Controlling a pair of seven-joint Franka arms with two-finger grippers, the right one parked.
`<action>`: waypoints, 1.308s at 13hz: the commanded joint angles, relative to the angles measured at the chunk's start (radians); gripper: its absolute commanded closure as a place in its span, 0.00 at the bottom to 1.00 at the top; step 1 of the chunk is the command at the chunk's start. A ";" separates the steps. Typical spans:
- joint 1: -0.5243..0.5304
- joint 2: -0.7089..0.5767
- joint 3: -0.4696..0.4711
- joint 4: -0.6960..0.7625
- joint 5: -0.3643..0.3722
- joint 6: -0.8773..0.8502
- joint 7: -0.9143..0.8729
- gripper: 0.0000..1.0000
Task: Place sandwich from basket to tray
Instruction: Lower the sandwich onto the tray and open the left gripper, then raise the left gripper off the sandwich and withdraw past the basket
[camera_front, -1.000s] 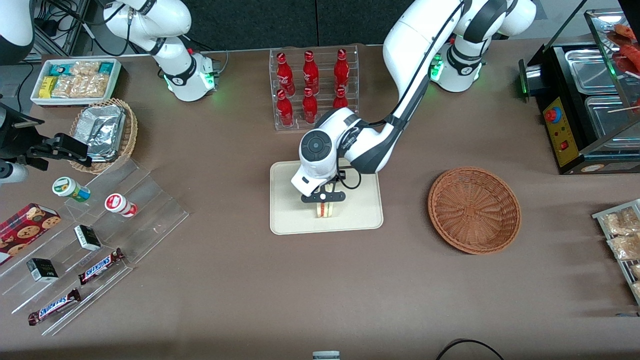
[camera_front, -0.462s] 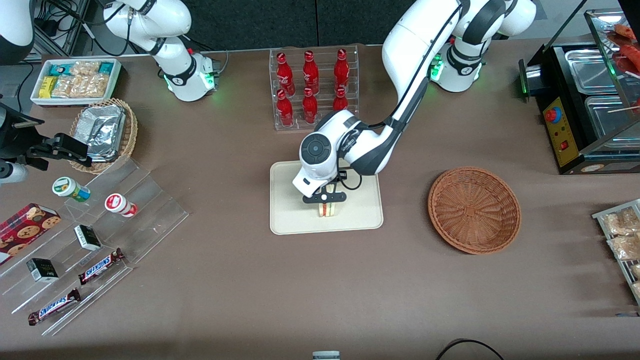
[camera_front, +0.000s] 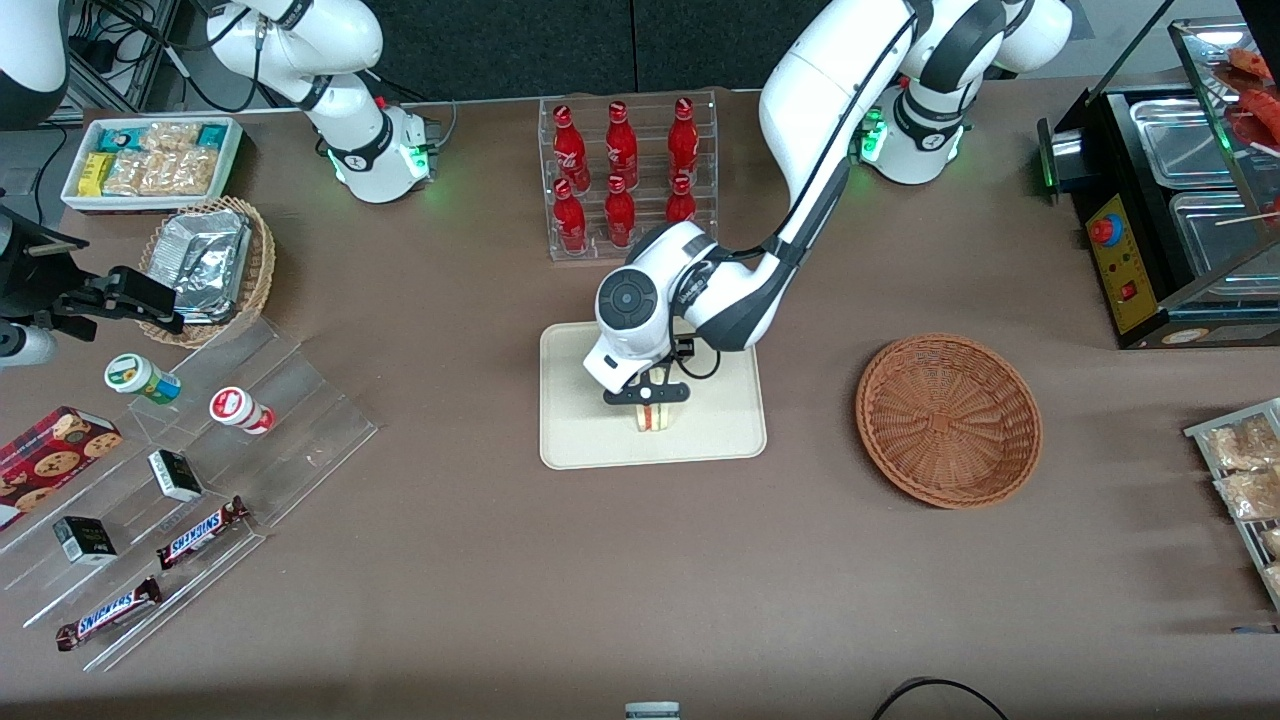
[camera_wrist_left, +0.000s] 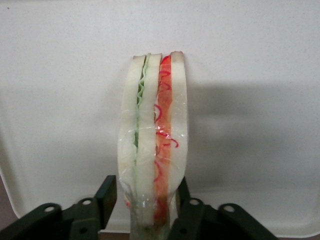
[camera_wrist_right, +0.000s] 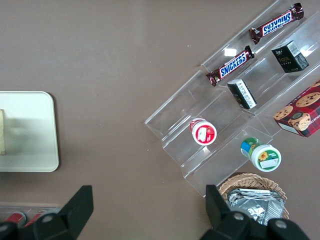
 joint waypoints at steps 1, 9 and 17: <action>-0.018 -0.010 0.018 0.023 -0.002 -0.047 -0.042 0.00; 0.056 -0.173 0.025 0.018 -0.012 -0.178 -0.072 0.00; 0.231 -0.260 0.054 0.011 -0.016 -0.234 -0.056 0.00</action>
